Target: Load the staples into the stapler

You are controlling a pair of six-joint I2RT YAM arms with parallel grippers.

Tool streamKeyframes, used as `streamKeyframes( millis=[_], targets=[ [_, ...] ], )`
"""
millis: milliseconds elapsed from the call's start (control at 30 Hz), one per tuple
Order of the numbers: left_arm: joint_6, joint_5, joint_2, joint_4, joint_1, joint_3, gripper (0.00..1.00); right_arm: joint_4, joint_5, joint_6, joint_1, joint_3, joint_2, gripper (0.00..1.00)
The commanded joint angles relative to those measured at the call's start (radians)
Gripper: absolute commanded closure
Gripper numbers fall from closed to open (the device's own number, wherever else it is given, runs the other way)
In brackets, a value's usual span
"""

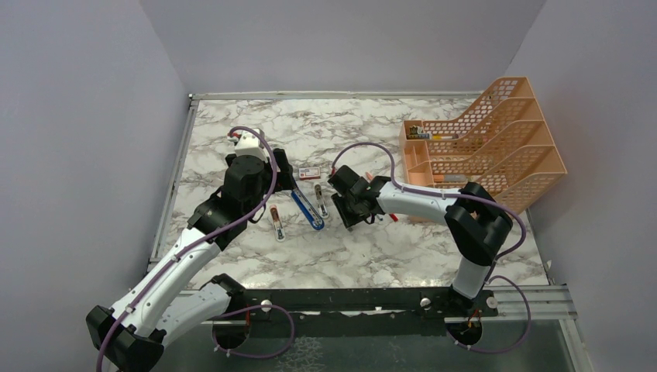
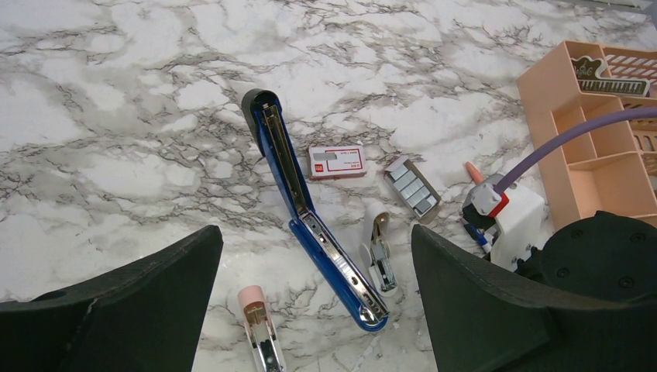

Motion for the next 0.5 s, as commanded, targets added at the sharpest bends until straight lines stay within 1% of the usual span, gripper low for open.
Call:
streamKeyframes(
  millis=[0,467],
  targets=[
    [-0.008,-0.008,-0.006,0.014,0.006,-0.011,0.09,0.021,0.088,0.104,0.007,-0.008,-0.016,0.62],
    [-0.01,-0.003,0.001,0.014,0.006,-0.011,0.09,-0.003,0.059,0.102,0.017,-0.022,0.015,0.6]
  ],
)
